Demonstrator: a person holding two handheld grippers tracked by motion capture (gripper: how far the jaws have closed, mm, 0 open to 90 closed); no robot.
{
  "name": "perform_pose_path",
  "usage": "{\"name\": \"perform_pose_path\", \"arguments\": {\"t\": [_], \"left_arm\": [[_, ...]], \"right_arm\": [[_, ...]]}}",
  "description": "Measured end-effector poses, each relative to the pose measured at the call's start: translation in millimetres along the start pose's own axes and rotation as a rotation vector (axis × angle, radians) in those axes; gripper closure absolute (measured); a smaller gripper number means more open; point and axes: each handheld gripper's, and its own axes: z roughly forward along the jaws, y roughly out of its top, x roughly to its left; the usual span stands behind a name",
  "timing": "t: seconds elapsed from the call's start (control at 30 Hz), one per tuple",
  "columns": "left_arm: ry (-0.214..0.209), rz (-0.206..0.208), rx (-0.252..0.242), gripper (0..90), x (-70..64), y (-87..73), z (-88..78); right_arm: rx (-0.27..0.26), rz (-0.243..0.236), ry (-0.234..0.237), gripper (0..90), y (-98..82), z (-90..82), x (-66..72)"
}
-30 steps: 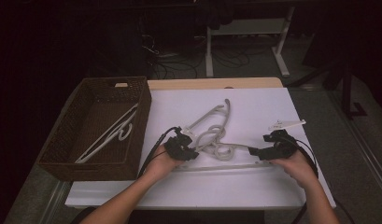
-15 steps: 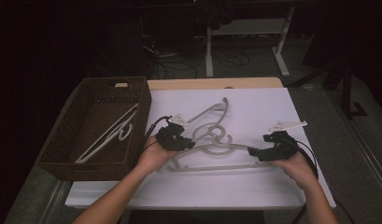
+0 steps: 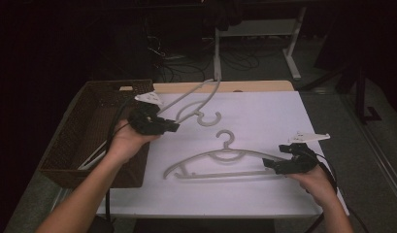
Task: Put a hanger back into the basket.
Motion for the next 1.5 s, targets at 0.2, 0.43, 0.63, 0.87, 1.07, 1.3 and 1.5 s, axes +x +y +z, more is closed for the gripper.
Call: {"name": "perform_pose_path", "arguments": {"t": [0.2,0.43,0.63,0.87,1.07,1.3,1.5], "left_arm": [[-0.002,-0.039,-0.055,81.8,25.0,-19.3,-42.6],[0.027,-0.064,-0.068,81.8,46.3,-46.9,-79.0],[0.053,-0.111,-0.088,81.8,66.0,-86.7,-109.9],[0.057,-0.163,-0.089,81.7,78.3,-123.4,-125.8],[0.065,-0.215,-0.064,81.7,96.0,-150.3,-127.7],[0.056,-0.243,-0.008,81.6,107.8,-158.6,-115.7],[0.056,-0.26,0.038,81.4,114.0,-160.6,-107.2]], "right_arm": [[0.002,-0.001,0.001,9.8,1.4,2.4,0.9],[0.002,0.0,-0.013,9.8,2.6,4.0,0.4],[0.01,0.002,-0.022,9.8,2.0,5.4,-0.4],[0.015,0.004,-0.028,9.8,2.5,6.4,-0.9],[0.015,0.003,-0.03,9.8,3.5,7.5,-1.2],[0.016,0.004,-0.03,9.8,3.7,8.2,-1.9],[0.013,0.005,-0.03,9.9,3.7,6.8,-2.5]]}}
